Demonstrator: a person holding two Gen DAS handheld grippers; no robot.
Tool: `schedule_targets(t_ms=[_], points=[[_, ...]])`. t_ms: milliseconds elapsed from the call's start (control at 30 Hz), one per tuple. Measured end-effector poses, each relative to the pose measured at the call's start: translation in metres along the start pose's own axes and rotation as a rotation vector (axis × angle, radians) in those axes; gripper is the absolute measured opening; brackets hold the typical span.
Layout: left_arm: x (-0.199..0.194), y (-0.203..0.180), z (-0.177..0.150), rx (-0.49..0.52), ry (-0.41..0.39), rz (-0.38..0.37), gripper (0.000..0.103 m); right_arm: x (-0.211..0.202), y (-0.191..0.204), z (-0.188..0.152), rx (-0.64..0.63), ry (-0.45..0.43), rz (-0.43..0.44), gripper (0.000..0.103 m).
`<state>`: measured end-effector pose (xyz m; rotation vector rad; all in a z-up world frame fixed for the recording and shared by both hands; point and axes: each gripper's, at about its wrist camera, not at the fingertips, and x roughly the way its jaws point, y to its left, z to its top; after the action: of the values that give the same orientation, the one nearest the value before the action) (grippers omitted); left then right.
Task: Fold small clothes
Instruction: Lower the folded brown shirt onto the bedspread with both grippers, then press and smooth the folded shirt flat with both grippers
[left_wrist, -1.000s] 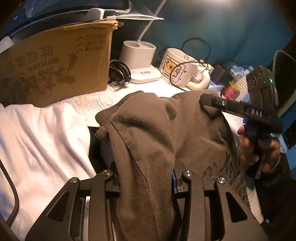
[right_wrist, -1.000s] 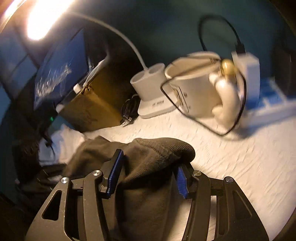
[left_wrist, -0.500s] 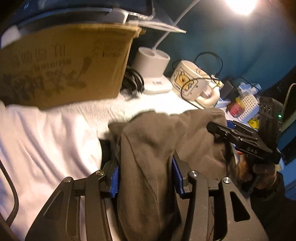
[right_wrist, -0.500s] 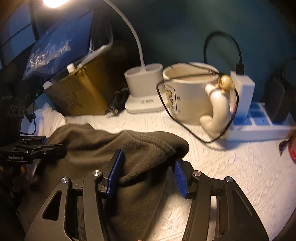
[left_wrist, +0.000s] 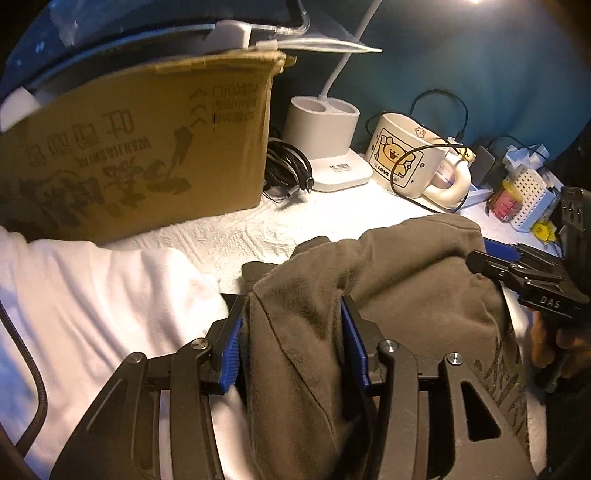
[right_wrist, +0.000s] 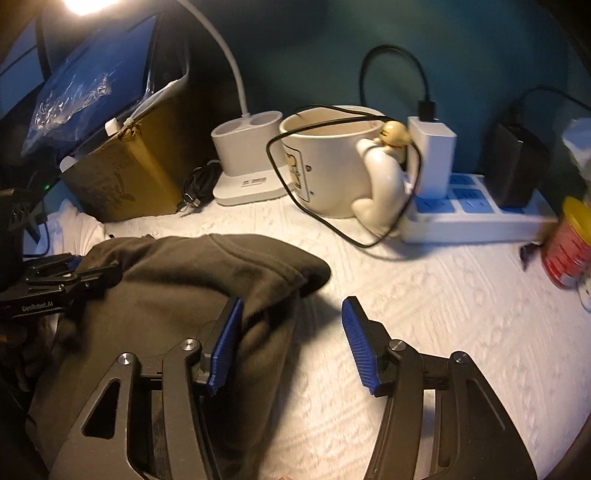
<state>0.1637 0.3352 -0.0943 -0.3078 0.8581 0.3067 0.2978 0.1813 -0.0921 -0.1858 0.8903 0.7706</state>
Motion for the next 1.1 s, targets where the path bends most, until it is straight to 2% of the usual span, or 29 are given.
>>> schedule_targets(t_ms=[267, 467, 967, 1100], points=[[-0.029, -0.012, -0.008, 0.041, -0.051, 0.006, 0.048, -0.022, 0.008, -0.008, -0.001, -0.021, -0.014, 0.058], [-0.049, -0.018, -0.021, 0.03, -0.07, -0.018, 0.048, -0.036, 0.011, -0.02, 0.059, -0.01, 0.064, 0.058], [-0.083, -0.03, -0.073, 0.031, -0.054, -0.059, 0.048, -0.063, 0.028, -0.067, 0.114, 0.032, 0.087, 0.058], [-0.087, -0.033, -0.086, 0.022, -0.046, -0.074, 0.048, -0.067, 0.034, -0.083, 0.117, 0.062, 0.118, 0.058]])
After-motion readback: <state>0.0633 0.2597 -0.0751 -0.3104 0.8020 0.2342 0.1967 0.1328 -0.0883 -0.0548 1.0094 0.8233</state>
